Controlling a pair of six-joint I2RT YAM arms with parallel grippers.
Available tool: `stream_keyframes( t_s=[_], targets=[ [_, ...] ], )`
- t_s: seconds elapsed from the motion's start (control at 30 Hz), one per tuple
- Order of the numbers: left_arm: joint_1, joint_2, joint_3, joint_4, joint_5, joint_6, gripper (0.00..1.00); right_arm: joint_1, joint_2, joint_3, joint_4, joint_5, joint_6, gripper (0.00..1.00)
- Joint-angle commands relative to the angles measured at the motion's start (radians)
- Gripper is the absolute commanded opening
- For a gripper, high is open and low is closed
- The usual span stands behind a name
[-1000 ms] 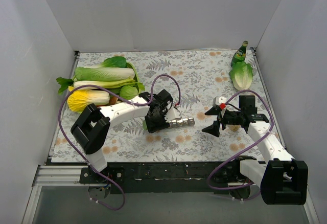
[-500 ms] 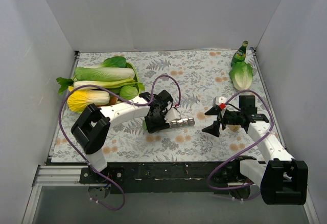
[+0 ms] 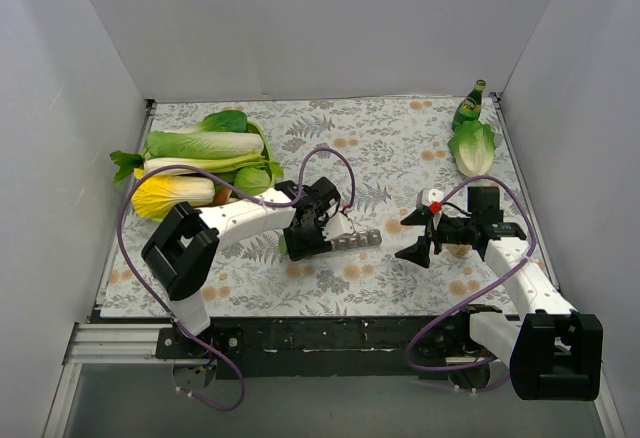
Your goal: Sort the pills into containers
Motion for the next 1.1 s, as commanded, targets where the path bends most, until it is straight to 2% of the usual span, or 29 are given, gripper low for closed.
stream_keyframes(
  t_s=[0.0, 0.4, 1.07],
  targets=[
    [-0.007, 0.005, 0.033, -0.004, -0.016, 0.001, 0.00, -0.003, -0.002, 0.028, -0.014, -0.025, -0.019, 0.95],
    [-0.007, -0.031, 0.037, 0.015, -0.004, -0.014, 0.00, -0.003, -0.001, 0.028, -0.015, -0.025, -0.021, 0.95],
    [0.012, -0.170, -0.118, 0.177, 0.044, -0.045, 0.00, -0.005, -0.002, 0.027, -0.015, -0.027, -0.021, 0.95]
  ],
)
